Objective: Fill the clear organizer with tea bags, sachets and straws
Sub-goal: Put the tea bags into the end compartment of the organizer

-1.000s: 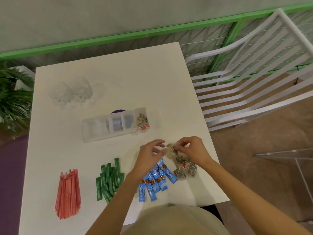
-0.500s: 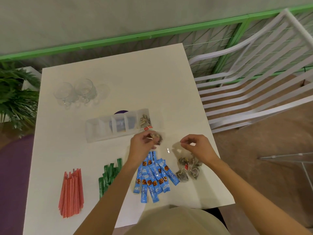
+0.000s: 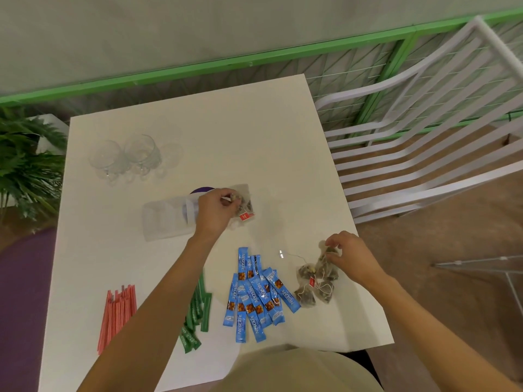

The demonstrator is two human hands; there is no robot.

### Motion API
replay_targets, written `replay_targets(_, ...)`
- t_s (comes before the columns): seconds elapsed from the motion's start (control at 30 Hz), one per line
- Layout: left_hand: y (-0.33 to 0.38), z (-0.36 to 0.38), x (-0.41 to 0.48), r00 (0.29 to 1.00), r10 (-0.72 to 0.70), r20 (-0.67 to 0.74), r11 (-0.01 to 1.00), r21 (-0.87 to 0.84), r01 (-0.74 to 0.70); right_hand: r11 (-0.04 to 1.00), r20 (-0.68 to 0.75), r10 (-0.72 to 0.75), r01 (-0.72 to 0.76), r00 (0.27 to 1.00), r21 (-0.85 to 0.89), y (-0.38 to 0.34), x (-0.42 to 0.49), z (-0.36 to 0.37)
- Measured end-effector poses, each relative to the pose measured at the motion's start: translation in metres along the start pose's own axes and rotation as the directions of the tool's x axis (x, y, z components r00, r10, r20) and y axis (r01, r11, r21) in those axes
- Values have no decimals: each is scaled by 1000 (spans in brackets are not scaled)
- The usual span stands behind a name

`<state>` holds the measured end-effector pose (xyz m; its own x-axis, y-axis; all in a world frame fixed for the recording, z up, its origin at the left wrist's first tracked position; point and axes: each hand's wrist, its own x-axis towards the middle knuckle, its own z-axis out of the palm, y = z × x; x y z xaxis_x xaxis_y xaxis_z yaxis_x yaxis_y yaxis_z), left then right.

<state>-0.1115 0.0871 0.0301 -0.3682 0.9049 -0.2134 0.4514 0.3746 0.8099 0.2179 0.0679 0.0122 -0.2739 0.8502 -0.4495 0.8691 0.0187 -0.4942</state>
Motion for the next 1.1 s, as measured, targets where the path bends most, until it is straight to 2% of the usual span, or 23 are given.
replay_targets(0.27,-2,5,6,996,76,51,923,373,-90,999,36,23,-21,999,-41,3,5,9)
replay_targets(0.5,1,8,13,989,62,134,850,513,-122,997,49,73,-71,996,-43,3,9,11)
replay_targets(0.63,5,6,8,994,80,80,878,465,-108,997,31,71,-71,997,0,5,11,10)
replay_targets(0.9,4,0,-27,983,172,-56,969,189,-159,987,-44,50,-43,998,156,-2,4,-2)
replay_targets(1.0,6,7,-52,985,169,-29,984,62,-167,971,-97,32,-8,995,240,-13,1,-9)
replay_targets(1.1,12,21,-77,994,73,76,996,-58,-69,941,-156,-1,53,988,334,-28,-3,-15)
